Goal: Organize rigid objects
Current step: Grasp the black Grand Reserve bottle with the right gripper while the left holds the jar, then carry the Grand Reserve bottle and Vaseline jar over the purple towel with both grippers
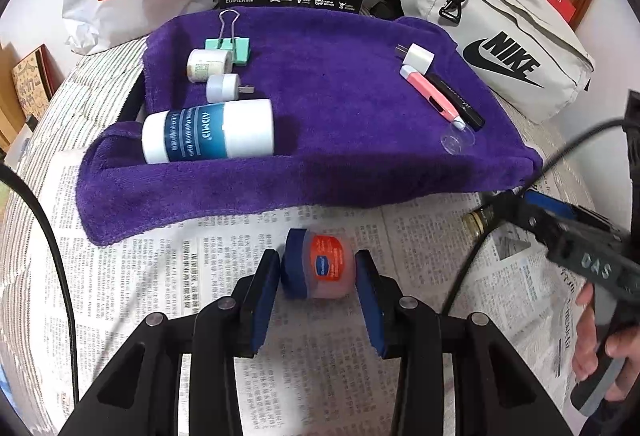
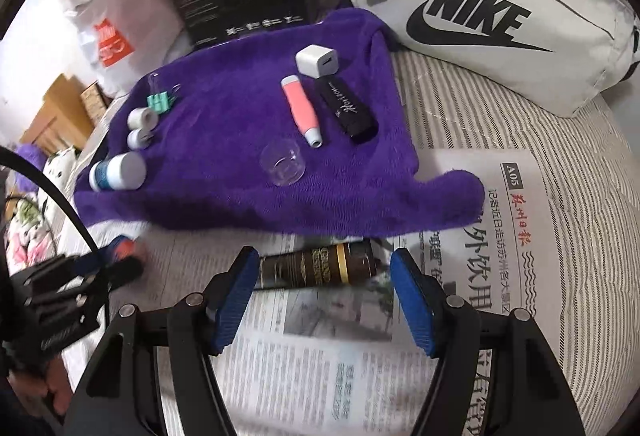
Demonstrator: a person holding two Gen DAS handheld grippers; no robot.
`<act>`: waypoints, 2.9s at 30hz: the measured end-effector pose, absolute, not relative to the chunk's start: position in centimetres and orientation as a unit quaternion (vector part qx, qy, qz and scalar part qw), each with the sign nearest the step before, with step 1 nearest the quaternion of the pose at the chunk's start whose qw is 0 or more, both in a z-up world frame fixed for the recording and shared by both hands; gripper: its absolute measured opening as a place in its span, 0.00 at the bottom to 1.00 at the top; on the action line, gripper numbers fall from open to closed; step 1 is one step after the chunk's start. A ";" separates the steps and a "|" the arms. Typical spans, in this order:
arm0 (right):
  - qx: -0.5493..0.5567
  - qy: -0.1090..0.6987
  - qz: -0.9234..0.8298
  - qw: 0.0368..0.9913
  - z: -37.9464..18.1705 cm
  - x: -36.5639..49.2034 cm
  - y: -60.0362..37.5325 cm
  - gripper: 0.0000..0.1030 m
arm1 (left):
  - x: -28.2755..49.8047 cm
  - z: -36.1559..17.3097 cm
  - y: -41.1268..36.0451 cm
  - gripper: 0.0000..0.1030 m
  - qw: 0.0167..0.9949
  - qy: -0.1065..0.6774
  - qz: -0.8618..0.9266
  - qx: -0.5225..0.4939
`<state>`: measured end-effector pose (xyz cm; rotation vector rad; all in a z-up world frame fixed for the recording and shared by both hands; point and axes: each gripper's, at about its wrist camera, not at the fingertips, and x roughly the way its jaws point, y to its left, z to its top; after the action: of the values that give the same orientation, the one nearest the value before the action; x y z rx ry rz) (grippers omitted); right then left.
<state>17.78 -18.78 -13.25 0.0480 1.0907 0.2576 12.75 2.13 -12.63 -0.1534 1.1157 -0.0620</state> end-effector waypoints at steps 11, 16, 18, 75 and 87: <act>-0.020 0.523 0.133 0.842 -14.1 17.9 -17.6 0.65 | 12.2 -12.8 3.7 0.36 0.844 0.528 -0.028 -0.089; -0.045 0.545 0.152 0.823 -13.9 16.8 -18.8 0.65 | 12.1 -12.9 3.8 0.36 0.845 0.526 -0.027 -0.090; -0.062 0.551 0.161 0.817 -13.8 16.1 -19.2 0.65 | 12.0 -12.9 3.8 0.36 0.845 0.525 -0.027 -0.092; -0.055 0.530 0.156 0.832 -14.2 14.4 -22.0 0.23 | 12.8 -12.9 2.4 0.36 0.845 0.531 -0.037 -0.057; -0.089 0.517 0.152 0.837 -14.5 14.0 -21.2 0.23 | 12.8 -13.2 1.9 0.36 0.849 0.526 -0.036 -0.044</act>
<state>14.01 -21.22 -14.50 -0.1883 1.0945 0.3222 12.75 1.95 -13.17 -0.0924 1.1089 -0.0760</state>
